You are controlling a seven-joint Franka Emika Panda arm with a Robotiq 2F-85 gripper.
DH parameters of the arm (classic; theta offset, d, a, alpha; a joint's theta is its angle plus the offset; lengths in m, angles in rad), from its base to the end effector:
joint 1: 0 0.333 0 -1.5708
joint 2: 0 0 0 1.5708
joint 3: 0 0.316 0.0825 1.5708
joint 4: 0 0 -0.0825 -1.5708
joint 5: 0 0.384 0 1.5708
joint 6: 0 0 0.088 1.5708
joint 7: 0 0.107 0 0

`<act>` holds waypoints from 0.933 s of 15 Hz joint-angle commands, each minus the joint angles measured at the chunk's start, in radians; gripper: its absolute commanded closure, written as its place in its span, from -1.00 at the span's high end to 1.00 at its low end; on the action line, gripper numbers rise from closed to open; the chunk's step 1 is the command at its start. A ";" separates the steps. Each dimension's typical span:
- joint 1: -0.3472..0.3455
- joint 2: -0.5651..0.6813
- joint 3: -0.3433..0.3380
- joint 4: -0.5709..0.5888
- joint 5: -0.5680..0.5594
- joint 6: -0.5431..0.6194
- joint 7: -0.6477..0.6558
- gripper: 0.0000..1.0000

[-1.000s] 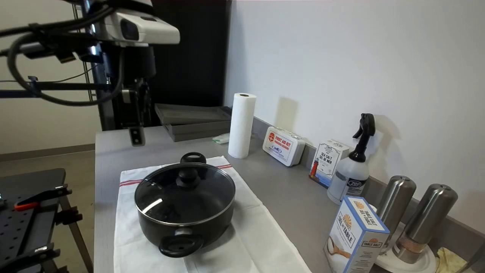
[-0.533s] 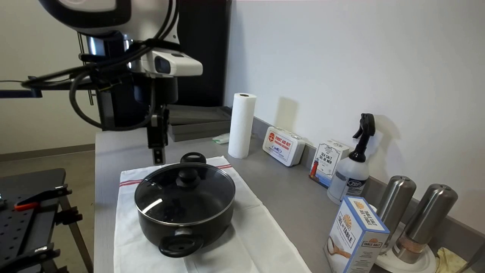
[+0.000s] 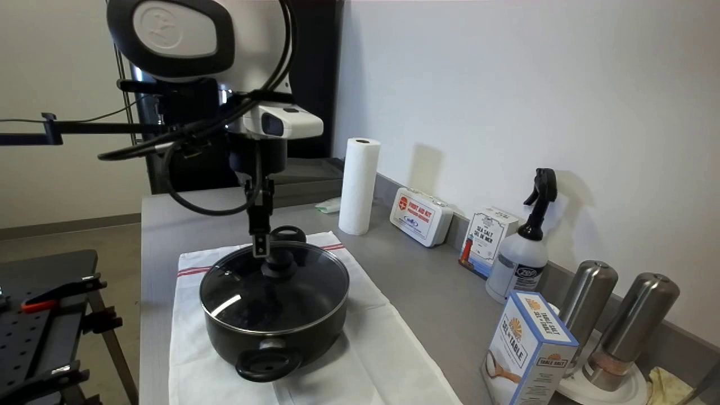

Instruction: Remove the glass lid from the black pot.

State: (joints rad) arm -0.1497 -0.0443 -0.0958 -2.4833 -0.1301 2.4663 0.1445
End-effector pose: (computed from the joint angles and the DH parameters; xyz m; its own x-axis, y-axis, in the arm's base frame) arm 0.4564 -0.1140 0.3079 0.9582 -0.2840 0.0345 -0.2859 -0.9553 0.0754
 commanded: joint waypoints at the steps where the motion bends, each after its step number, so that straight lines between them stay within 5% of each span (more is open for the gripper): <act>1: 0.024 0.063 0.005 0.042 0.002 0.027 0.034 1.00; 14: 0.058 0.202 -0.005 0.103 0.007 0.056 0.034 1.00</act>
State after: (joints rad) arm -0.1033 0.1198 -0.0941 -2.4119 -0.1291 2.5063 0.1680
